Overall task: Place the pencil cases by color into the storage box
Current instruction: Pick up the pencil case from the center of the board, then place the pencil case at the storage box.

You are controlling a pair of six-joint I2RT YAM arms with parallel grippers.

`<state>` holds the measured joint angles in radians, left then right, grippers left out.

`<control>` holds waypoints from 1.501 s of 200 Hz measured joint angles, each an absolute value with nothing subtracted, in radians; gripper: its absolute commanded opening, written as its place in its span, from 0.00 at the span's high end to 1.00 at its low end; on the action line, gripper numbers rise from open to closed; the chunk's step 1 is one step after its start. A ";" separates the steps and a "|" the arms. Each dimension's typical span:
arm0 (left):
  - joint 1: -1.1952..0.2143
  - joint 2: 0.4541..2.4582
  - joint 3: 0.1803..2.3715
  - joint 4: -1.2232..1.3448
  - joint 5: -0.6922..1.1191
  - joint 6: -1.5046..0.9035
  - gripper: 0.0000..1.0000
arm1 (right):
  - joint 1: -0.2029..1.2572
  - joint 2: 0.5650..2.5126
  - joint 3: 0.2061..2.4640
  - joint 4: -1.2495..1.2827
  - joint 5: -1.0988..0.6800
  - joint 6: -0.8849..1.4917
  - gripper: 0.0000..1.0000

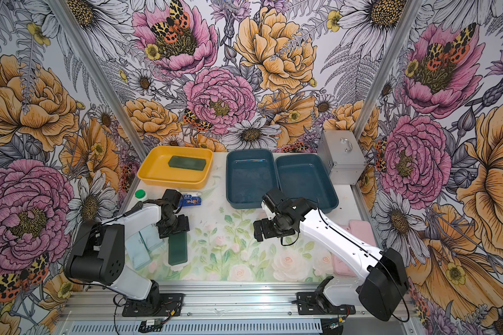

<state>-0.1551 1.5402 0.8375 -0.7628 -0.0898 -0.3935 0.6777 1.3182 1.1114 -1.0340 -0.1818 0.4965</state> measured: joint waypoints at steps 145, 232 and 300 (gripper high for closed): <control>-0.122 1.460 1.516 -0.969 0.064 -0.605 0.34 | 0.682 1.408 1.137 -0.997 -0.212 0.468 0.01; 0.025 2.082 2.070 -0.984 0.261 -0.727 0.34 | 0.682 1.691 1.527 -0.961 -0.213 0.418 0.02; 0.078 2.369 2.387 -0.992 0.355 -0.886 0.33 | 0.682 1.800 1.673 -0.957 -0.181 0.345 0.02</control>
<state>0.0776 2.3692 2.3875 -0.9924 0.3546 -0.8864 0.6819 1.8000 1.6733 -0.9569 -0.1814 0.3454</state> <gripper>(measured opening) 0.724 0.982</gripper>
